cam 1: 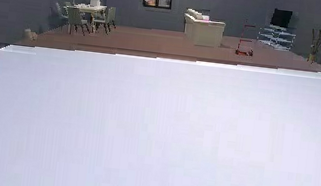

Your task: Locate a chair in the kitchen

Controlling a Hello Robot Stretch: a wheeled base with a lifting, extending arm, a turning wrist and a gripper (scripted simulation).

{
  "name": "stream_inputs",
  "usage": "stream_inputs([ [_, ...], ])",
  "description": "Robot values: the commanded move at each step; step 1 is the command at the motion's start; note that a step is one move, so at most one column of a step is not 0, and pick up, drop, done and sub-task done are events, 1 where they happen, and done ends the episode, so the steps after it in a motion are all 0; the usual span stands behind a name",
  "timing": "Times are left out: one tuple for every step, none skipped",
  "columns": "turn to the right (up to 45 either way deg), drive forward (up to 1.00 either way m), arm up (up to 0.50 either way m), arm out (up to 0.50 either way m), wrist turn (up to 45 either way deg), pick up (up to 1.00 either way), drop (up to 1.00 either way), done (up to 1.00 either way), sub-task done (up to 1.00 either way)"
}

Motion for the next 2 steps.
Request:
stream_inputs([
  [-45.0,0.0,0.0,0.0,0.0,0.0,0.0,0.0,0.0],
  [-15.0,0.0,0.0,0.0,0.0,0.0,0.0,0.0,0.0],
])
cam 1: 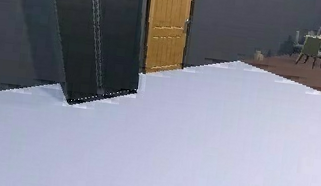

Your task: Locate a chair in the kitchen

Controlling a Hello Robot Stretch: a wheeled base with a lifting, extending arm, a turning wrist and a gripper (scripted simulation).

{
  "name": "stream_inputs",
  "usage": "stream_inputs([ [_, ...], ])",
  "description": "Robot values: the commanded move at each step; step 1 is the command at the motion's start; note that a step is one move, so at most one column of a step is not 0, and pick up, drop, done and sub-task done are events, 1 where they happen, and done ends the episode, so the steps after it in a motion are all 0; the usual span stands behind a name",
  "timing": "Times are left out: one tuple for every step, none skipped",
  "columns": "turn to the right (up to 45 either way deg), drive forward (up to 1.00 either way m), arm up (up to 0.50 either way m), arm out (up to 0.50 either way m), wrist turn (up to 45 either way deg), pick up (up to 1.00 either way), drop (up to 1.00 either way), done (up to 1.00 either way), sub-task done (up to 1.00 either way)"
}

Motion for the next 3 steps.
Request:
stream_inputs([
  [0.0,0.05,0.0,0.0,0.0,0.0,0.0,0.0,0.0],
  [45.0,0.0,0.0,0.0,0.0,0.0,0.0,0.0,0.0],
  [45.0,0.0,0.0,0.0,0.0,0.0,0.0,0.0,0.0],
])
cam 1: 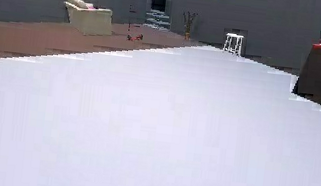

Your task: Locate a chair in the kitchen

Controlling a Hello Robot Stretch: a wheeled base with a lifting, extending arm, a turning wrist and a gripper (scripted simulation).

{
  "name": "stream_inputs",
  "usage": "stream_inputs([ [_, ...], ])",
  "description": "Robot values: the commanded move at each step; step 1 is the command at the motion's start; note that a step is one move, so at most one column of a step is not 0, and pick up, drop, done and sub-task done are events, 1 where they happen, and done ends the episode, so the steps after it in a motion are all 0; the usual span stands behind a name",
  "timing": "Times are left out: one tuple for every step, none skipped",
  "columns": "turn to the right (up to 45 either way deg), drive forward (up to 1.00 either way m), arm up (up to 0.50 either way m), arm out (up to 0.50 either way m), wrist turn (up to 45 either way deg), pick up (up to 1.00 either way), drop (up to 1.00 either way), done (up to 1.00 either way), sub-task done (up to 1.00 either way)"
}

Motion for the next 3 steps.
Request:
stream_inputs([
  [45.0,0.0,0.0,0.0,0.0,0.0,0.0,0.0,0.0],
  [39.0,0.0,0.0,0.0,0.0,0.0,0.0,0.0,0.0],
  [0.0,0.0,0.0,0.0,0.0,0.0,0.0,1.0,0.0],
])
